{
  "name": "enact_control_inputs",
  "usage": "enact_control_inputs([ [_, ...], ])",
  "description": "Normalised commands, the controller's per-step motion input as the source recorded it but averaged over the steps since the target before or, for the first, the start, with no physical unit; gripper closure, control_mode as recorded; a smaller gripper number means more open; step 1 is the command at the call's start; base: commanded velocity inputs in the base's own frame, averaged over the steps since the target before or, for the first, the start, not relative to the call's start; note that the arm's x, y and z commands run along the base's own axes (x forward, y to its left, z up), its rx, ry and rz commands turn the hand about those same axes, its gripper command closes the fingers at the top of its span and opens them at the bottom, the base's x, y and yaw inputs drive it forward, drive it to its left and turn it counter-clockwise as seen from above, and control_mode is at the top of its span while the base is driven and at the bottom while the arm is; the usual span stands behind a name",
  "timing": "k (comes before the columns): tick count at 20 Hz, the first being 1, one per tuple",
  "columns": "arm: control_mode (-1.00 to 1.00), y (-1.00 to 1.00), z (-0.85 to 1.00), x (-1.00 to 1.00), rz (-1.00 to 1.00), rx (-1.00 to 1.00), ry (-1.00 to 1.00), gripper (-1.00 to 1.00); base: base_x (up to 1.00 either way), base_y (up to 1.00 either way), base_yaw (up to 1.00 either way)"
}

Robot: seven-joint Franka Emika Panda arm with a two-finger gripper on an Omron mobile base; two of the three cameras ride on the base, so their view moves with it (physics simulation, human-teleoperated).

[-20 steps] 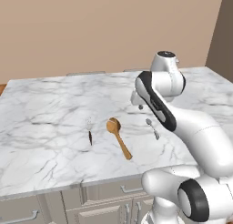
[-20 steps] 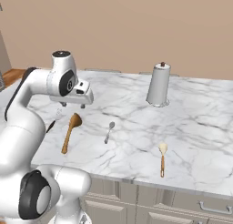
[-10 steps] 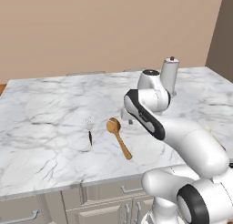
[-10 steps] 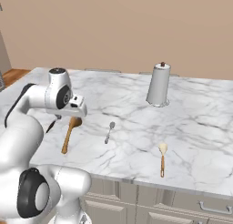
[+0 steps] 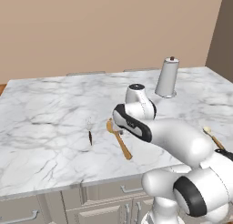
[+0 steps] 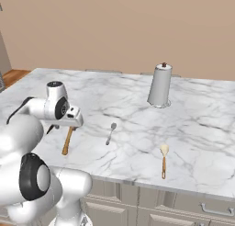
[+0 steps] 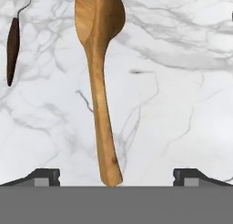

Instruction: Organize the utensils by type. Pick up the wooden spoons from the counter and place them in the open cabinet. Then pick up the metallic utensils from the counter and place them in the open drawer.

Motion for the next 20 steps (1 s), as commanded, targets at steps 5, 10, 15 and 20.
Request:
enact_control_inputs([
  [5, -1.0, 0.32, -0.51, 0.22, 0.0, -0.06, 0.05, -1.0, 0.0, 0.0, 0.0],
  [10, -1.0, 0.21, -0.49, 0.17, 0.0, -0.06, 0.05, -1.0, 0.0, 0.0, 0.0],
  [15, -1.0, 0.02, -0.35, 0.15, 0.0, -0.02, 0.01, -1.0, 0.0, 0.0, 0.0],
  [20, -1.0, 0.0, -0.16, 0.12, 0.0, 0.0, 0.0, -1.0, 0.0, 0.0, 0.0],
])
